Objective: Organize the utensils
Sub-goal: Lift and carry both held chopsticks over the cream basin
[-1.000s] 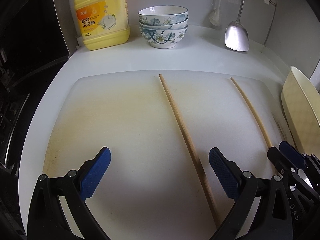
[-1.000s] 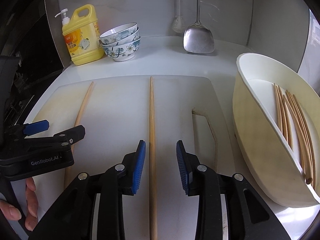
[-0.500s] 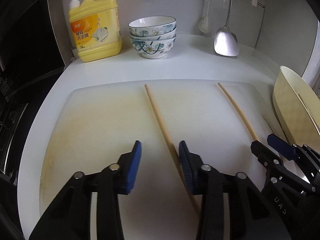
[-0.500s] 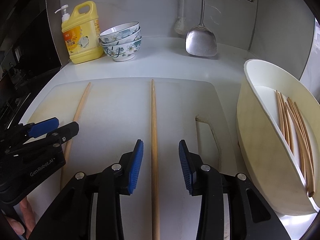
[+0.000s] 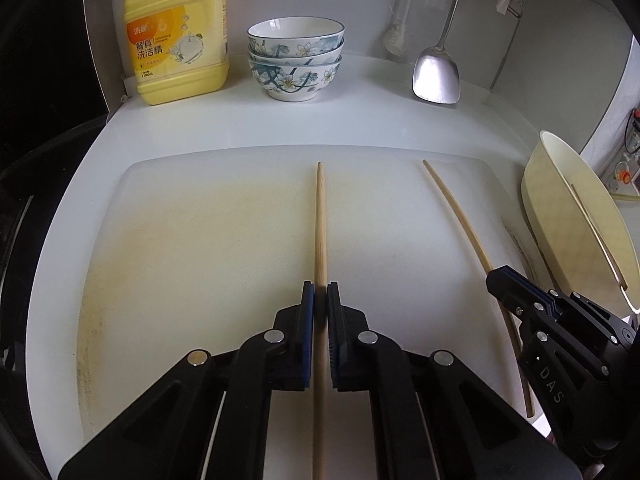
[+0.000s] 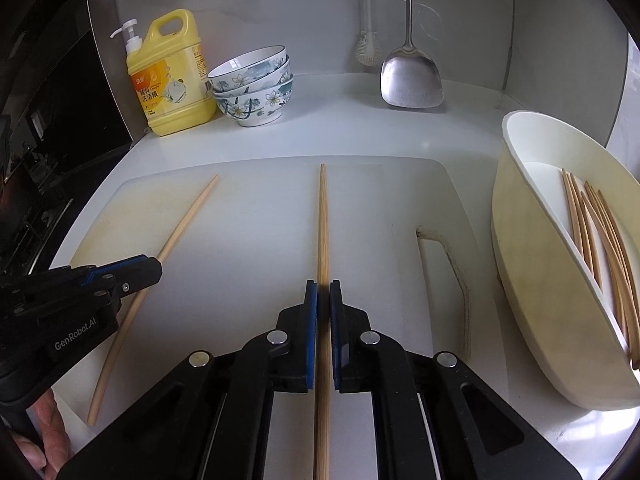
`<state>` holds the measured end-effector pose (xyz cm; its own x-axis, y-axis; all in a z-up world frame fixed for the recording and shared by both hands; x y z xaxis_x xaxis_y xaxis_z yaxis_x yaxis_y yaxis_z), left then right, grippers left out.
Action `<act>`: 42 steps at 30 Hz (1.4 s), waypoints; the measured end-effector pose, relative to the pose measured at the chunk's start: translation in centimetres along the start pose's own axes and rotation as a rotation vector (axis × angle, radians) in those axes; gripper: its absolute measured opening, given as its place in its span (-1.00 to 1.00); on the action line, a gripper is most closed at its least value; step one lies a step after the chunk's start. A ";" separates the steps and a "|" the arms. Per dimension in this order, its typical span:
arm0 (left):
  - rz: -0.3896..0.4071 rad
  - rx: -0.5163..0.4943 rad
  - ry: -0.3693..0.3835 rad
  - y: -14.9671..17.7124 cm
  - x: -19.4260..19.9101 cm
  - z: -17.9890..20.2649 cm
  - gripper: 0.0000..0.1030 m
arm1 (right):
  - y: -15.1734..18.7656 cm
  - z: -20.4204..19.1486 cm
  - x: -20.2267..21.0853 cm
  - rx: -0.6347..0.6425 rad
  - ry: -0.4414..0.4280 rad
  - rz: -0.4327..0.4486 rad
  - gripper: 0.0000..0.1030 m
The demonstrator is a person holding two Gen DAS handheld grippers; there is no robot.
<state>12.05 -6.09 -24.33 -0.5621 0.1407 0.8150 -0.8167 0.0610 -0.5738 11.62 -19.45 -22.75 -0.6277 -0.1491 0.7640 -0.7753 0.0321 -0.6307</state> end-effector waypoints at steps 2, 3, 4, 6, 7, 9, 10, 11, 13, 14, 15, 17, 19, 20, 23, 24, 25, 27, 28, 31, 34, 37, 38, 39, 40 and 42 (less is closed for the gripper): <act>-0.003 -0.014 0.005 0.0 0.8 -0.5 -0.86 | 0.0 -0.5 1.0 -0.021 -0.002 0.010 -0.88; -0.006 -0.024 0.010 0.0 1.3 -0.6 -0.86 | -0.1 -0.8 1.5 -0.033 -0.004 0.011 -0.88; -0.008 -0.037 0.014 0.0 1.8 -0.8 -0.86 | -0.2 -1.1 2.1 -0.046 -0.007 0.011 -0.88; -0.010 -0.067 0.018 -0.1 3.0 -1.1 -0.86 | -0.3 -1.5 3.4 -0.068 -0.007 0.015 -0.88; -0.011 -0.079 0.024 -0.3 3.6 -1.2 -0.86 | -0.5 -1.7 4.2 -0.081 -0.003 0.019 -0.88; -0.012 -0.102 0.045 -0.6 5.0 -1.1 -0.86 | -0.8 -1.8 5.9 -0.114 0.002 0.028 -0.88; -0.011 -0.117 0.057 -0.9 5.8 -0.9 -0.86 | -1.0 -1.7 6.9 -0.132 0.006 0.033 -0.88; -0.009 -0.134 0.070 -1.1 6.6 -0.5 -0.86 | -1.3 -1.6 7.9 -0.147 0.014 0.040 -0.88; 0.000 -0.169 0.101 -1.8 8.1 0.7 -0.86 | -1.7 -1.0 10.0 -0.173 0.035 0.060 -0.88; 0.005 -0.185 0.120 -2.1 8.8 1.4 -0.86 | -1.9 -0.6 11.0 -0.188 0.047 0.070 -0.88; 0.010 -0.203 0.143 -2.5 9.5 2.4 -0.86 | -2.1 0.0 12.1 -0.205 0.058 0.080 -0.88; 0.024 -0.240 0.183 -3.4 10.7 4.7 -0.86 | -2.5 1.6 14.1 -0.233 0.087 0.097 -0.88; 0.036 -0.272 0.225 -4.2 11.7 7.3 -0.86 | -2.7 3.7 16.1 -0.258 0.124 0.114 -0.88; 0.041 -0.286 0.248 -4.7 12.1 8.7 -0.86 | -2.7 4.8 17.0 -0.272 0.143 0.123 -0.88; 0.057 -0.325 0.299 -6.0 12.8 13.2 -0.86 | -2.6 8.6 19.2 -0.310 0.194 0.143 -0.88; 0.059 -0.336 0.312 -6.3 12.8 14.7 -0.86 | -2.5 9.9 19.7 -0.322 0.206 0.147 -0.88; 0.059 -0.344 0.323 -6.7 12.8 16.0 -0.86 | -2.5 11.1 20.1 -0.332 0.216 0.153 -0.88; 0.063 -0.363 0.330 -7.4 12.7 18.7 -0.86 | -2.5 13.6 20.5 -0.351 0.223 0.153 -0.88; 0.063 -0.371 0.328 -7.8 12.5 19.9 -0.86 | -2.6 14.7 20.6 -0.355 0.221 0.154 -0.88; 0.056 -0.387 0.322 -8.5 11.7 23.2 -0.86 | -3.2 17.6 20.4 -0.351 0.220 0.158 -0.88; 0.036 -0.393 0.300 -9.3 10.6 25.3 -0.86 | -4.2 19.8 19.7 -0.374 0.202 0.148 -0.88; 0.010 -0.387 0.278 -10.0 9.3 26.5 -0.86 | -5.0 21.0 18.7 -0.384 0.190 0.134 -0.88; 0.003 -0.389 0.272 -10.3 8.8 26.7 -0.86 | -5.2 21.3 18.4 -0.394 0.183 0.133 -0.88; 0.001 -0.391 0.269 -10.5 8.4 26.8 -0.86 | -5.3 21.5 18.1 -0.403 0.180 0.133 -0.88; 0.002 -0.395 0.266 -10.8 7.9 27.0 -0.86 | -5.4 21.8 17.7 -0.412 0.181 0.132 -0.88; -0.009 -0.406 0.260 -11.0 6.8 27.5 -0.86 | -5.2 22.4 16.5 -0.439 0.191 0.114 -0.88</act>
<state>13.61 -32.97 -10.24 -0.4615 0.3780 0.8026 -0.6751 0.4373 -0.5941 6.90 -44.21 -9.88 -0.6800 0.0619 0.7306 -0.6315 0.4569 -0.6265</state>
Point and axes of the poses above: each gripper's, at about its wrist camera, not at the fingertips, and x roughly against the way its jaws point, z to its right, y to its underside, the point moved 8 cm from there along -x, roughly the way its jaws point, and after that the axes turned 2 degrees about -x, right-handed, at the moved point
